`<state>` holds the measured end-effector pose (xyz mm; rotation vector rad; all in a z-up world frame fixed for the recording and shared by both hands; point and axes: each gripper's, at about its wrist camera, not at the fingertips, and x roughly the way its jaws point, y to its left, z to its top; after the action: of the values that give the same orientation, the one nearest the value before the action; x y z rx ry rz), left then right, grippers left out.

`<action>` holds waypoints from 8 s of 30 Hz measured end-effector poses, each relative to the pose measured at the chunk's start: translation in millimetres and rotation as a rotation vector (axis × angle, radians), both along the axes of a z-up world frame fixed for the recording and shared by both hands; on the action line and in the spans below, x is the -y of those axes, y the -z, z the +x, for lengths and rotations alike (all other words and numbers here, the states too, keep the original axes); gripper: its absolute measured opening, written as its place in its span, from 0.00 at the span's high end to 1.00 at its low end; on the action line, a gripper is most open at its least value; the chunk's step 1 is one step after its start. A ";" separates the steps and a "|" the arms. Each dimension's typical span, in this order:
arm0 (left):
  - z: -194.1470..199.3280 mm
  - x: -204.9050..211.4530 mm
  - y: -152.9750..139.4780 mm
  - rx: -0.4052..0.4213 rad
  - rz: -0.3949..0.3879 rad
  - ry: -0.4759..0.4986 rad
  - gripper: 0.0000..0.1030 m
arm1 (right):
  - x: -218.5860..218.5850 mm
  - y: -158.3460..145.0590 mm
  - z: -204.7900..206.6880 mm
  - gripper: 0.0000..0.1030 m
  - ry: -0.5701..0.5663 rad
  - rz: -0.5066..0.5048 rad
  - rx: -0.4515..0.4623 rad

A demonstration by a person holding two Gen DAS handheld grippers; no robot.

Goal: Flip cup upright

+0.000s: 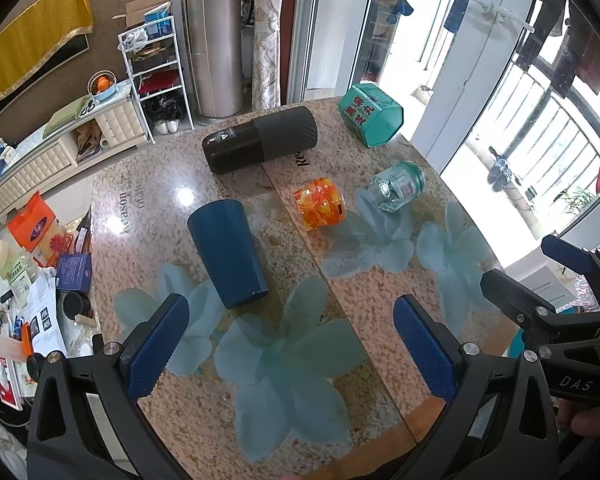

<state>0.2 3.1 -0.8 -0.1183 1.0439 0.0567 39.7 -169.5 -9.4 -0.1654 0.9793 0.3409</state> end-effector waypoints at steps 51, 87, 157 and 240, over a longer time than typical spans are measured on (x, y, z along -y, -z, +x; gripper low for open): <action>17.0 -31.2 53.2 -0.162 -0.174 -0.171 0.00 | -53.2 7.8 94.5 0.00 -0.653 -0.123 -0.046; 11.8 -46.3 117.3 -0.310 -0.210 -0.407 0.00 | -186.9 180.6 155.4 0.28 -1.462 -0.691 -0.303; -40.4 -50.0 147.1 -0.386 -0.147 -0.138 0.00 | -77.2 140.0 83.6 0.16 -0.173 -0.132 -0.709; 29.7 44.6 194.9 -0.614 -0.350 -0.364 0.32 | 112.8 75.6 167.8 0.00 -0.231 0.166 -0.634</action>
<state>30.0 -41.6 -195.6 -0.6391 1.6287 0.2519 207.5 -282.3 -85.1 -0.0137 1.5551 0.7110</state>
